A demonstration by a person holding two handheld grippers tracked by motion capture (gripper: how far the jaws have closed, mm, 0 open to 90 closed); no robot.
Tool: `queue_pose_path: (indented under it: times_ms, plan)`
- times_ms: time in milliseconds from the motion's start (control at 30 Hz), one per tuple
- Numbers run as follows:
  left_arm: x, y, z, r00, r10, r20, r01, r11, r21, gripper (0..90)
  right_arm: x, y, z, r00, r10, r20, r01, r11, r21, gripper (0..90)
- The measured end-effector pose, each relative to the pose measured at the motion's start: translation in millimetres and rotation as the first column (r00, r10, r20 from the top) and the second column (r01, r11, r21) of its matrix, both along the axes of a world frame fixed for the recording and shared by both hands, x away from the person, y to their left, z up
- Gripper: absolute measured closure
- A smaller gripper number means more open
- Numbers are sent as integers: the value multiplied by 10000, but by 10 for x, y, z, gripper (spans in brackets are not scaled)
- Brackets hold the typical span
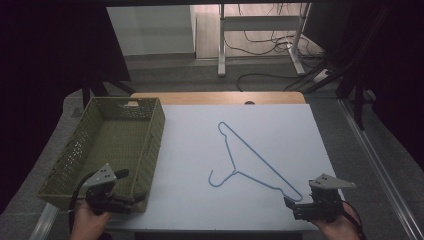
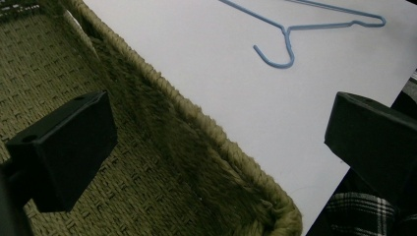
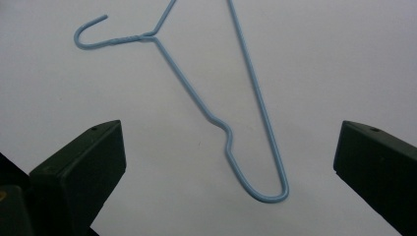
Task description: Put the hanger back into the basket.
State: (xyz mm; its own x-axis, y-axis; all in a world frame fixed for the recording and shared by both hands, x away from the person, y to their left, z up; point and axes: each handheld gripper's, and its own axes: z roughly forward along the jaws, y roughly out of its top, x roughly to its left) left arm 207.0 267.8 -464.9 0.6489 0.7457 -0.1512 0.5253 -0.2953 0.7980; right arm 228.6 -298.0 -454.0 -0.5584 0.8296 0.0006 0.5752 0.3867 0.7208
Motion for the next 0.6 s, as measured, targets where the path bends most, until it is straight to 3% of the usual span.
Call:
queue_pose_path:
  times_ms: [300, 600]
  plan:
    - [-8, -20, 21, 9999, 20, 168, -20, 10000, 3, 0, 0, 15, 14, 9999, 71, -106, -72, 10000, -48, 0]
    - [-16, -58, 56, 9997, -81, 246, 83, 9999, -91, 3, 18, 96, 86, 9986, 477, 235, -476, 9989, -36, 0]
